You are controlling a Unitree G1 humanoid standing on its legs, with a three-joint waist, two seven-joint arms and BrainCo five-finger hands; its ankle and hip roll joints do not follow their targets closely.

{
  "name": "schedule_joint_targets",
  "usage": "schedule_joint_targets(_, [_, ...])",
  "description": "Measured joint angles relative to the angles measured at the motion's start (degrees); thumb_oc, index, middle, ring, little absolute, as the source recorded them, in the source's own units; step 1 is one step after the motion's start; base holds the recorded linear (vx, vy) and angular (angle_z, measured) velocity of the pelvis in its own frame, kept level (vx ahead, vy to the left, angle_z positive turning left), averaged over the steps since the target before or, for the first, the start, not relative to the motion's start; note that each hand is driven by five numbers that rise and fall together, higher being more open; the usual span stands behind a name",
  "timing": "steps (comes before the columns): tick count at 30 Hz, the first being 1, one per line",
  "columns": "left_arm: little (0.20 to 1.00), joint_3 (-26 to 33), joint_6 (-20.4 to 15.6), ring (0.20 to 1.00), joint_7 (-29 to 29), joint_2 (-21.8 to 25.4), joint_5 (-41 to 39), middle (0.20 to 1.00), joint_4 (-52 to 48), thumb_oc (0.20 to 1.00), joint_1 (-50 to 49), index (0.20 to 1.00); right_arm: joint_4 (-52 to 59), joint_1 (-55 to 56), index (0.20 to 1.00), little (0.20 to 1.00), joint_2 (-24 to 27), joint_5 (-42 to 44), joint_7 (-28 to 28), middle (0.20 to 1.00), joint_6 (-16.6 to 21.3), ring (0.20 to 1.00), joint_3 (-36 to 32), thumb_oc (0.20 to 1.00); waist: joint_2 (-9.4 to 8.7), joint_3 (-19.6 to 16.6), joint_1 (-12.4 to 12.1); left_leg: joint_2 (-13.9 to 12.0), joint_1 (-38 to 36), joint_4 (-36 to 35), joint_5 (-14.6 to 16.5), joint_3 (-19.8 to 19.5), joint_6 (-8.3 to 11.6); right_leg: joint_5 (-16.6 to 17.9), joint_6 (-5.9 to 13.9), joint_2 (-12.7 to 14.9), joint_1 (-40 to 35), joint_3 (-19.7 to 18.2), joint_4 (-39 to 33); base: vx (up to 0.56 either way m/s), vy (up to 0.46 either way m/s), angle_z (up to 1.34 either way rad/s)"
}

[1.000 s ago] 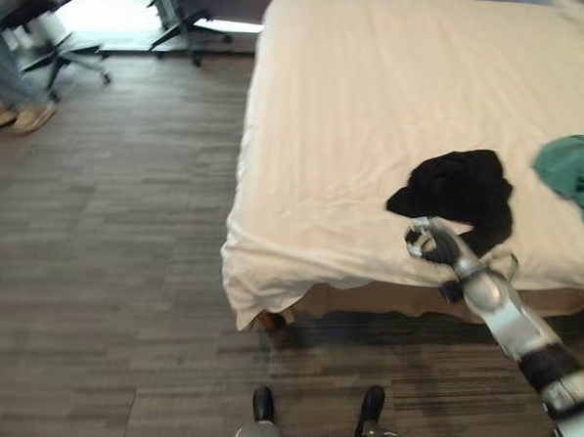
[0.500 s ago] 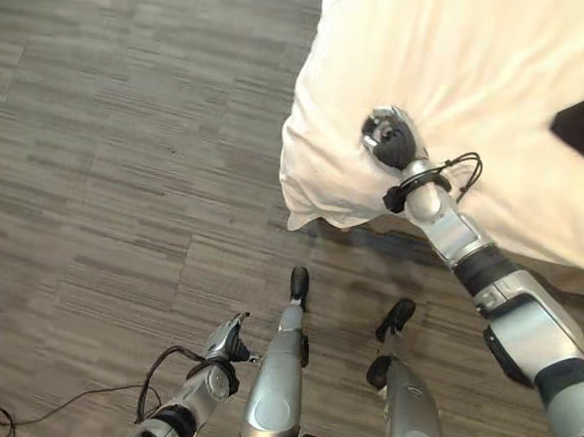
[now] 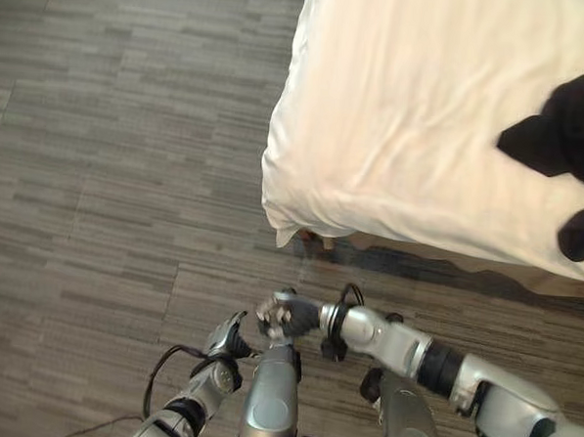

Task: Tidy up the quilt and then pick up the clothes from the bed and put them into the laundry hamper.

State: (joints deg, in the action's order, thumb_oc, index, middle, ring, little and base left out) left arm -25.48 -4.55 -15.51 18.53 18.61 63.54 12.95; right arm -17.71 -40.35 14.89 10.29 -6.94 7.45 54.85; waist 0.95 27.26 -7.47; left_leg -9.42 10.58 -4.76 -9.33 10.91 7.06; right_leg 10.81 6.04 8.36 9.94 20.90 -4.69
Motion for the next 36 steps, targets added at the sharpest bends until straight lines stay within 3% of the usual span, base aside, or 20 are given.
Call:
schedule_joint_targets(3, [1.000, 1.3, 0.0, 1.000, 0.1, 1.0, -1.6, 1.000, -0.5, 1.000, 0.2, 1.000, 8.7, -7.3, 0.200, 0.200, 7.9, 3.4, 4.2, 0.200, 2.5, 0.200, -9.6, 0.200, -1.71, -1.5, 0.6, 0.4, -0.5, 0.0, 0.0, 3.3, -0.06, 0.1, 0.18, 0.4, 2.7, -3.6, 1.1, -0.10, 0.026, -0.42])
schedule_joint_targets(6, [1.000, 0.2, -0.5, 1.000, 0.2, 2.2, -2.7, 1.000, -1.9, 1.000, 0.1, 1.000, 6.2, -11.9, 0.200, 0.200, 10.1, 3.5, 12.5, 0.200, 5.8, 0.200, -21.9, 0.200, -2.36, -2.1, 1.7, 1.1, 1.6, 0.0, -0.3, 5.0, -1.01, 0.4, 0.64, 1.8, 6.5, -4.3, 3.0, -0.09, 0.002, -0.40])
schedule_joint_targets(8, [1.000, -0.3, -0.6, 1.000, 0.4, 2.3, -3.2, 1.000, -3.8, 1.000, 0.9, 1.000, 2.5, -11.9, 0.200, 0.200, 14.8, 2.7, 16.1, 0.200, 6.6, 0.200, -24.0, 0.200, -2.32, -2.1, 3.3, 1.5, 4.6, 2.2, -0.2, 5.4, -1.92, 1.0, 1.07, 2.9, 9.5, -4.5, 4.6, -0.10, 0.020, -0.06])
schedule_joint_targets(11, [1.000, -0.6, -1.8, 1.000, 1.1, 2.0, -5.0, 1.000, -6.2, 1.000, 0.8, 1.000, -4.5, -8.9, 0.200, 0.200, 16.6, 1.8, 18.3, 0.200, 4.4, 0.200, -25.5, 0.200, -1.90, -1.8, 3.4, 1.5, 7.1, 3.5, 0.5, 5.5, -2.02, 0.8, 0.80, 3.1, 12.0, -4.7, 5.3, -0.02, 0.014, -0.04])
schedule_joint_targets(14, [1.000, -0.9, -1.8, 1.000, 2.4, 1.4, -5.1, 1.000, -7.5, 1.000, 0.6, 1.000, -9.9, -2.3, 0.200, 0.200, 15.8, 1.0, 18.5, 0.200, 4.0, 0.200, -28.8, 0.200, -1.06, -0.5, 4.2, 1.2, 7.1, 3.9, 0.5, 5.4, -2.00, 0.8, 0.69, 2.8, 11.8, -4.7, 5.4, 0.02, 0.071, 0.06])
schedule_joint_targets(15, [1.000, -0.9, -1.8, 1.000, 3.1, 1.1, -6.6, 1.000, -9.1, 1.000, 0.3, 1.000, -12.7, 3.4, 0.200, 0.200, 14.3, 1.0, 19.0, 0.200, 5.1, 0.200, -35.0, 0.200, -0.37, 0.2, 3.6, 1.4, 6.4, 3.9, 0.5, 4.9, -2.51, 0.4, 0.07, 2.8, 10.9, -4.5, 6.3, 0.06, 0.093, 0.15])
schedule_joint_targets(18, [1.000, -0.2, -1.7, 1.000, 4.2, -0.7, -9.0, 1.000, -8.6, 1.000, 1.3, 1.000, -25.3, 15.5, 0.200, 0.200, 11.5, 0.4, 19.0, 0.200, 4.4, 0.200, -39.8, 0.200, -0.86, 0.8, 4.7, 2.0, 2.9, 4.0, 1.8, 4.9, -2.94, 0.0, -0.48, 3.0, 7.6, -4.9, 6.4, 0.08, 0.080, 0.00])
schedule_joint_targets(22, [1.000, 3.0, -1.0, 1.000, 4.7, 0.4, -10.5, 1.000, -7.6, 1.000, 0.5, 1.000, -38.6, 28.1, 0.200, 0.200, 10.9, 1.6, 19.3, 0.200, -0.7, 0.200, -49.1, 0.200, -1.43, 1.1, 9.0, 3.1, -3.0, 2.8, 3.5, 6.4, -3.36, -0.6, 0.25, 4.0, 3.3, -5.3, 6.5, 0.18, 0.092, -0.15])
schedule_joint_targets(23, [1.000, 3.3, -0.9, 1.000, 5.1, 0.8, -11.0, 1.000, -6.6, 1.000, 0.4, 1.000, -40.4, 29.6, 0.200, 0.200, 10.4, 1.6, 19.0, 0.200, -0.5, 0.200, -50.9, 0.200, -1.83, 1.2, 9.7, 2.9, -5.2, 2.0, 4.0, 7.7, -3.21, -0.9, 0.71, 4.0, 2.3, -5.4, 6.8, 0.20, 0.025, -0.89])
schedule_joint_targets(24, [1.000, 4.4, -0.1, 1.000, 5.7, 1.6, -11.3, 1.000, -4.9, 1.000, -1.0, 1.000, -42.5, 32.4, 0.200, 0.200, 9.3, 1.6, 18.6, 0.200, -1.5, 0.200, -51.8, 0.200, -2.71, 0.8, 9.7, 2.5, -11.0, 0.3, 5.4, 11.7, -2.28, -1.4, 1.35, 3.9, 1.2, -2.7, 8.0, 0.18, 0.002, -1.17])
schedule_joint_targets(25, [1.000, 4.9, 0.0, 1.000, 6.0, 2.0, -11.2, 1.000, -4.5, 1.000, -2.2, 1.000, -42.6, 33.9, 0.379, 0.379, 9.1, 1.6, 18.4, 0.379, -1.4, 0.379, -50.9, 0.379, -3.29, 0.3, 10.1, 2.3, -12.9, 0.1, 6.4, 13.3, -2.10, -2.4, 0.78, 4.4, 0.1, -0.8, 7.7, 0.26, -0.007, -1.22])
schedule_joint_targets(26, [1.000, 5.7, 0.0, 1.000, 6.2, 1.9, -11.3, 1.000, -4.1, 1.000, -3.7, 1.000, -43.2, 34.9, 0.379, 0.379, 8.7, 1.5, 18.0, 0.379, -1.5, 0.379, -50.4, 0.379, -3.21, -0.8, 10.6, 1.8, -13.9, -0.2, 6.8, 14.4, -2.09, -2.6, 0.92, 5.3, -0.5, 2.2, 8.1, 0.23, -0.040, -0.78])
schedule_joint_targets(27, [1.000, 6.0, 0.0, 1.000, 6.3, 1.9, -11.2, 1.000, -3.2, 1.000, -4.3, 1.000, -44.9, 35.6, 1.000, 1.000, 8.1, 1.4, 17.8, 1.000, -1.6, 1.000, -49.8, 1.000, -3.29, -1.9, 10.6, 0.7, -15.2, 0.0, 6.4, 18.0, -1.87, -4.2, -0.84, 5.9, -0.3, 8.6, 9.5, 0.39, -0.085, -1.59])
schedule_joint_targets(28, [1.000, 7.2, 0.1, 1.000, 6.3, 1.8, -11.2, 1.000, -0.1, 1.000, -5.8, 1.000, -49.5, 35.2, 1.000, 1.000, 4.9, 1.1, 17.4, 1.000, -2.5, 1.000, -49.0, 1.000, -3.81, -4.6, 8.7, -1.9, -18.8, 0.1, 7.6, 25.1, -0.62, -7.9, -3.16, 8.4, -0.7, 22.2, 15.4, 0.32, -0.083, -2.07])
schedule_joint_targets(29, [1.000, 7.6, 0.4, 1.000, 6.5, 1.9, -11.1, 1.000, 2.6, 1.000, -7.7, 1.000, -50.4, 35.9, 1.000, 1.000, 3.1, 1.0, 16.8, 1.000, -3.0, 1.000, -47.3, 1.000, -4.43, -7.8, 8.2, -2.6, -20.2, 0.1, 8.9, 28.6, 0.51, -9.5, -3.85, 9.2, -0.4, 27.6, 18.9, 0.45, -0.194, -2.74])
schedule_joint_targets(30, [1.000, 7.9, 1.5, 1.000, 6.8, 2.1, -11.1, 1.000, 6.1, 1.000, -10.2, 1.000, -50.1, 37.2, 1.000, 1.000, 1.1, 0.9, 15.5, 1.000, -3.1, 1.000, -44.9, 1.000, -5.02, -11.9, 7.9, -3.5, -21.9, 0.2, 10.5, 29.4, 1.16, -10.3, -5.17, 8.6, 0.3, 27.7, 20.5, 0.33, -0.181, -1.68])
schedule_joint_targets(31, [1.000, 7.9, 1.6, 1.000, 6.9, 1.4, -10.9, 1.000, 6.4, 1.000, -10.0, 1.000, -50.1, 38.3, 1.000, 1.000, 0.9, 0.8, 15.4, 1.000, -3.1, 1.000, -44.5, 1.000, -4.61, -12.7, 9.4, -4.0, -21.9, 0.5, 11.2, 28.5, 0.77, -10.7, -5.49, 7.2, 0.6, 27.1, 20.6, 0.33, -0.204, -1.23])
schedule_joint_targets(32, [1.000, 7.8, 1.4, 1.000, 7.0, 0.5, -10.3, 1.000, 8.7, 1.000, -9.2, 1.000, -50.5, 38.6, 1.000, 1.000, 0.6, -0.7, 15.3, 1.000, -3.4, 1.000, -43.9, 1.000, -3.71, -13.7, 10.6, -5.4, -22.6, 2.9, 11.4, 28.9, 1.53, -12.5, -6.08, 4.3, 1.4, 24.0, 21.2, 0.24, -0.182, -0.77])
schedule_joint_targets(34, [1.000, 8.4, 1.5, 1.000, 7.4, -0.6, -8.5, 1.000, 10.0, 1.000, -8.4, 1.000, -50.3, 39.7, 1.000, 1.000, -0.1, -1.9, 14.7, 1.000, -3.8, 1.000, -42.4, 1.000, -4.16, -15.6, 9.8, -8.0, -23.4, 9.7, 11.1, 26.8, 0.58, -14.4, -6.93, 1.3, 2.0, 18.6, 21.1, 0.32, -0.274, -1.32])
schedule_joint_targets(36, [1.000, 10.2, 1.4, 1.000, 7.1, -0.7, -8.3, 1.000, 11.4, 1.000, -8.5, 1.000, -51.3, 39.3, 1.000, 1.000, -1.1, -4.3, 14.4, 1.000, -3.9, 1.000, -40.6, 1.000, -5.24, -16.7, 10.1, -11.3, -21.3, 23.8, 8.1, 20.8, 4.15, -14.8, -8.18, -1.9, 0.1, 12.5, 19.0, 0.28, -0.228, -1.24])
